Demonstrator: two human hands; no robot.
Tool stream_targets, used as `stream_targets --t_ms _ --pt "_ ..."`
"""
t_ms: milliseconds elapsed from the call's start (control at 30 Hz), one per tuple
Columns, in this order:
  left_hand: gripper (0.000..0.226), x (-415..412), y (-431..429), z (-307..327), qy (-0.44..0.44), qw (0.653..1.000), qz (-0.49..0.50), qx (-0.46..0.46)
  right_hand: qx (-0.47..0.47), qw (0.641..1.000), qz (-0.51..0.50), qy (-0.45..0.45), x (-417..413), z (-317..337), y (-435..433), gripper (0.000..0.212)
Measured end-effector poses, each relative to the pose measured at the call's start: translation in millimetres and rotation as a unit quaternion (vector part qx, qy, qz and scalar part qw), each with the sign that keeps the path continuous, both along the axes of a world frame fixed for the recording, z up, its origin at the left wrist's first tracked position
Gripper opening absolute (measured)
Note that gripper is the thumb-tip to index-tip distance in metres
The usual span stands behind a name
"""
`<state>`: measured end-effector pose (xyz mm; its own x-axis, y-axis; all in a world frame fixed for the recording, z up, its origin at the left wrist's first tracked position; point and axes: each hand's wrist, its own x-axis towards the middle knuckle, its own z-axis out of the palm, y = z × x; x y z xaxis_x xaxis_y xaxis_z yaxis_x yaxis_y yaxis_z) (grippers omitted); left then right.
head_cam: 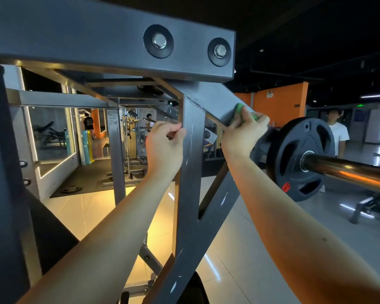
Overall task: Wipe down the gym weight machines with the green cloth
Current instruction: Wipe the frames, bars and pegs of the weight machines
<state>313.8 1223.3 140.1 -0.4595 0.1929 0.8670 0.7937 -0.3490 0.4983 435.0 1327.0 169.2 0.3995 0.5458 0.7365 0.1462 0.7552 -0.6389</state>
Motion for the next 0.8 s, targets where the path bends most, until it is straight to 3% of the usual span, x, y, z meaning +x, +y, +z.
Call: stream_targets --t_ms 200,433,700,800 --pt "0.012 4.0 -6.1 -0.3 -0.029 0.999 0.009 -0.02 0.223 0.96 0.073 -0.153 -3.4 14.2 -3.2 0.023" --pt "0.007 20.2 -10.8 -18.3 -0.088 0.992 0.053 -0.076 0.285 0.927 0.092 -0.226 -14.7 28.1 -5.3 0.024" --pt "0.009 38.8 -17.4 -60.1 -0.17 0.977 0.078 -0.106 0.352 0.857 0.133 -0.352 -5.1 -48.0 -8.8 0.018" --pt "0.022 44.6 -18.6 -72.3 -0.202 0.971 0.07 -0.104 0.369 0.825 0.17 -0.392 4.2 -57.6 -3.8 0.011"
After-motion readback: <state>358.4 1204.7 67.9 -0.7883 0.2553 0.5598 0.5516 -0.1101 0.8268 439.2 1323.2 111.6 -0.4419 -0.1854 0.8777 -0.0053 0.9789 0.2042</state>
